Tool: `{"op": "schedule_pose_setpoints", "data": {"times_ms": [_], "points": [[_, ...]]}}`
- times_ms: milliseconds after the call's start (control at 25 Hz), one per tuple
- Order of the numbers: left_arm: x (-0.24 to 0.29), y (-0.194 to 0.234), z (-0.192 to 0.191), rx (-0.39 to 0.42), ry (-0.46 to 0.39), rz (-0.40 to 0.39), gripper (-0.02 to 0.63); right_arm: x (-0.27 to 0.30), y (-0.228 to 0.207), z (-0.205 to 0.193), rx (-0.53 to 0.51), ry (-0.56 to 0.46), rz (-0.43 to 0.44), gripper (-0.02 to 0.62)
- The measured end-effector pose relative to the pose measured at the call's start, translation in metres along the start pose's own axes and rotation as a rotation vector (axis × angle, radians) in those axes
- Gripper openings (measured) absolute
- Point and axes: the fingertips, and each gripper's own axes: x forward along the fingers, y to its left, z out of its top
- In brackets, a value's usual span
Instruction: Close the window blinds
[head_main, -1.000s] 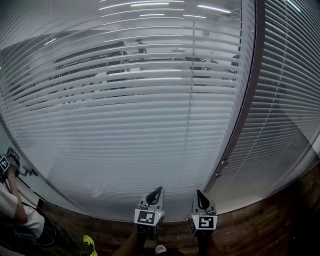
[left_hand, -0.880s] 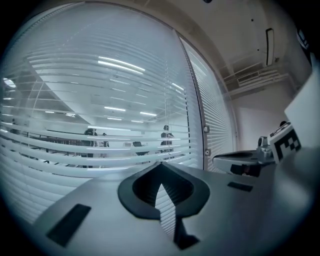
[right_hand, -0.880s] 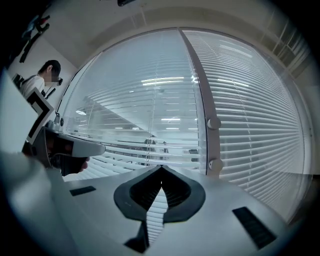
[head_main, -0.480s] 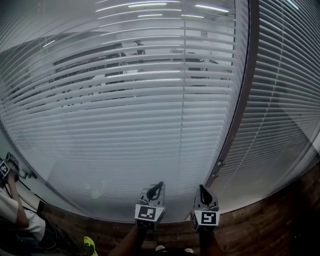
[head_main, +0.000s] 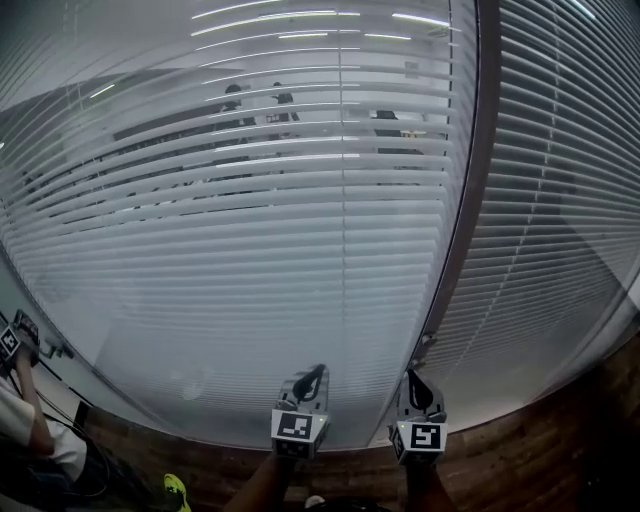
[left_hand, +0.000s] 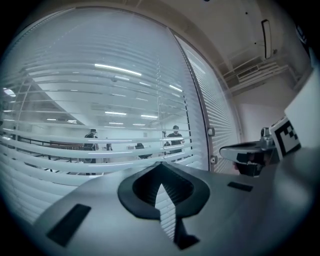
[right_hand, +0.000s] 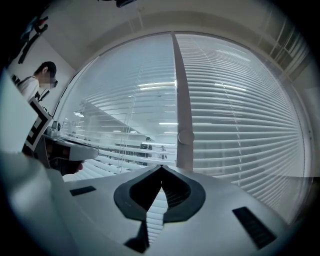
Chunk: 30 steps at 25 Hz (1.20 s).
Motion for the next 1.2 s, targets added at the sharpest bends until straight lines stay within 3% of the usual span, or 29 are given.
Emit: {"op": "schedule_pose_setpoints", "data": {"times_ms": [560, 840, 1200], "points": [[0.017, -0.017, 0.010, -0.010, -0.010, 0.014, 0.000, 0.004, -0.018, 0.019, -0.001, -0.055, 0.031, 0.002], [0.019, -0.024, 0.007, -0.016, -0.005, 0.010, 0.000, 0.001, -0.043, 0.019, -0.047, -0.014, -0.090, 0.003], [0.018, -0.021, 0.004, -0.025, 0.002, 0.014, 0.000, 0.006, -0.046, 0.035, -0.069, -0.062, -0.093, 0.074]]}}
